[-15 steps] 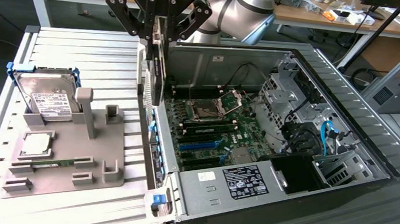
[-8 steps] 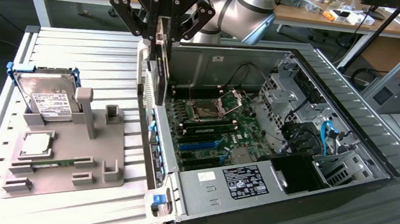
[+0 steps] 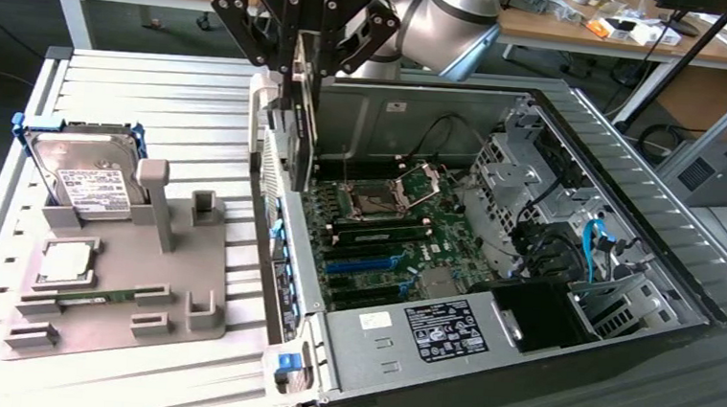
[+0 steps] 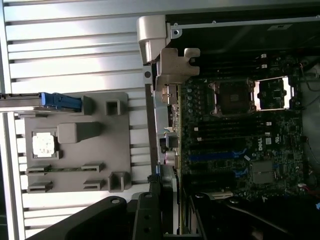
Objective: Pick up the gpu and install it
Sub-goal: 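Pick up the gpu and move the gpu toward the slot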
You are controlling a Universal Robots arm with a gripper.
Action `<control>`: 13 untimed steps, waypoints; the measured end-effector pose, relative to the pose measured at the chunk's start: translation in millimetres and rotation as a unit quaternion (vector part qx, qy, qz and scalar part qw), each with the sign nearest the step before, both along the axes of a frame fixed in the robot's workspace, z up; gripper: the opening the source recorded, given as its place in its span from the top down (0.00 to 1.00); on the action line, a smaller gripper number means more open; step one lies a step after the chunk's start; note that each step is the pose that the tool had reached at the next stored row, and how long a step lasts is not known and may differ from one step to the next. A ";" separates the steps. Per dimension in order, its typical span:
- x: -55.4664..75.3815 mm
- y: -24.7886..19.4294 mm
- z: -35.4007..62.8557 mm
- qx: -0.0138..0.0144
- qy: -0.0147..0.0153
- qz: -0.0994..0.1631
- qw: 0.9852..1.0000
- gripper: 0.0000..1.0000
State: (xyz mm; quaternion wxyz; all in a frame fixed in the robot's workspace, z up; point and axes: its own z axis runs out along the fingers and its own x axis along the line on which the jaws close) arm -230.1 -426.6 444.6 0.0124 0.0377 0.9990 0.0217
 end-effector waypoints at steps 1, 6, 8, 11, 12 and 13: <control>0.9 0.0 0.0 0.000 0.000 0.000 1.000 0.73; 6.9 0.0 0.0 0.000 0.000 0.000 1.000 0.73; 8.7 0.0 0.0 0.000 0.000 0.000 1.000 0.73; 11.4 0.0 0.0 0.000 0.000 0.000 1.000 0.73; 12.2 0.0 0.0 0.000 0.000 0.000 1.000 0.73; 13.2 0.0 0.0 0.000 0.000 0.000 1.000 0.73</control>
